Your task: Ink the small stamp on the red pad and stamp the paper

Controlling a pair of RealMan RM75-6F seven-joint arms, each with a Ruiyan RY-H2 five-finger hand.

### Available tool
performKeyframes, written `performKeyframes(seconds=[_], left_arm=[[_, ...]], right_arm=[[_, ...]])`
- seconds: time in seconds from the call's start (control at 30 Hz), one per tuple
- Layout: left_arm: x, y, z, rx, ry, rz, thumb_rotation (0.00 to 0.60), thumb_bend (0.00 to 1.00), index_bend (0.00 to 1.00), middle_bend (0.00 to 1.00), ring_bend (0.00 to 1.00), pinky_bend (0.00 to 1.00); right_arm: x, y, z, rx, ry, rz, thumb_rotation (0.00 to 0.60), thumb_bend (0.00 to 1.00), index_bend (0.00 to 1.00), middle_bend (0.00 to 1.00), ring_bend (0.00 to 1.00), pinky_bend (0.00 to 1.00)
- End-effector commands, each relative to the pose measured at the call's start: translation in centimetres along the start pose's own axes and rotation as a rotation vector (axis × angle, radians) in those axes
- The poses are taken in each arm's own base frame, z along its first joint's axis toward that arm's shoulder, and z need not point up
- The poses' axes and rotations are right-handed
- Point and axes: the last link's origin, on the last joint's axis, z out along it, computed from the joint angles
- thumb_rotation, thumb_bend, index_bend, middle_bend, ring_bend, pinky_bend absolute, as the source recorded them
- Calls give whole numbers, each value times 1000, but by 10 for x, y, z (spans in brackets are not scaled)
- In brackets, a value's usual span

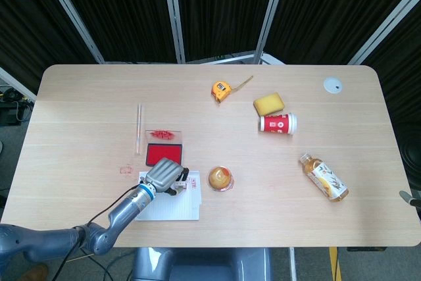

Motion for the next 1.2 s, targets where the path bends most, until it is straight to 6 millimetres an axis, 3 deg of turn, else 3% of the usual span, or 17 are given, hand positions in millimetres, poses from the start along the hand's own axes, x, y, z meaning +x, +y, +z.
performKeyframes(seconds=[0.03, 0.8, 1.2], left_arm=[[-1, 0, 0, 1, -3, 3, 600, 378, 601, 577, 842, 910], [-5, -3, 1, 13, -5, 14, 600, 379, 601, 576, 842, 909], [3, -4, 0, 12, 18, 1, 600, 378, 601, 577, 842, 909]], right_arm=[[0, 0, 0, 1, 3, -1, 600, 0, 0, 0, 0, 0], [1, 0, -1, 2, 5, 1, 600, 0, 0, 0, 0, 0], [1, 0, -1, 1, 2, -1, 600, 0, 0, 0, 0, 0]])
